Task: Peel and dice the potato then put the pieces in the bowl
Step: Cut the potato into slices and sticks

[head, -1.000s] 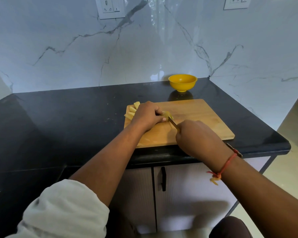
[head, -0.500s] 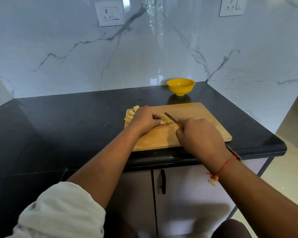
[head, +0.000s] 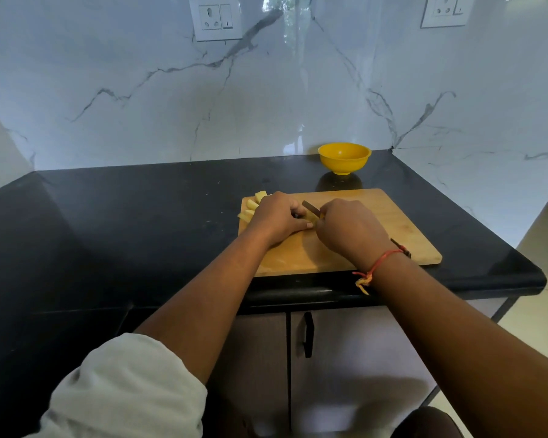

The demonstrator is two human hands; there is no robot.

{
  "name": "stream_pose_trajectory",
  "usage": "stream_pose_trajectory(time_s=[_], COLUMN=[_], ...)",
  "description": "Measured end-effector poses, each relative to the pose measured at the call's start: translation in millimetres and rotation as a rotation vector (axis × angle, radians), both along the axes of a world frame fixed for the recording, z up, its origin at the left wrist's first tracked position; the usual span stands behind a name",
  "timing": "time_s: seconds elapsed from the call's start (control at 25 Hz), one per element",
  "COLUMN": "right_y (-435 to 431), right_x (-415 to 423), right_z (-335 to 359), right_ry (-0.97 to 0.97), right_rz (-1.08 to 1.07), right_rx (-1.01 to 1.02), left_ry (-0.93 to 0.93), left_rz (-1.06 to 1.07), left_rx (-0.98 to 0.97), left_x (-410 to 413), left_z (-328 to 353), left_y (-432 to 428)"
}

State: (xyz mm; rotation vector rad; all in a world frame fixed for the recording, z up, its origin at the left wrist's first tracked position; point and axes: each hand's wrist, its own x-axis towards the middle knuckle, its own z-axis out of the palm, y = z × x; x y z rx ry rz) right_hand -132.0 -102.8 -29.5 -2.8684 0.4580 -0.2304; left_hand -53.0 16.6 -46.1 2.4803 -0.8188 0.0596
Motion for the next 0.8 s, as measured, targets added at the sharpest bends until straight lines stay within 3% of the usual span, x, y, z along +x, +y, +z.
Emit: stream_pose_trajectory(time_s=[0.8], right_y=[16], right_x=[-53], right_z=[-6], right_ry=[0.192], right_rz=[0.038], right_rx=[0.038], left_ry=[0.032], left_rz=[0.08], left_rx=[-0.1], left_x=[1], left_z=[-4], left_y=[-3])
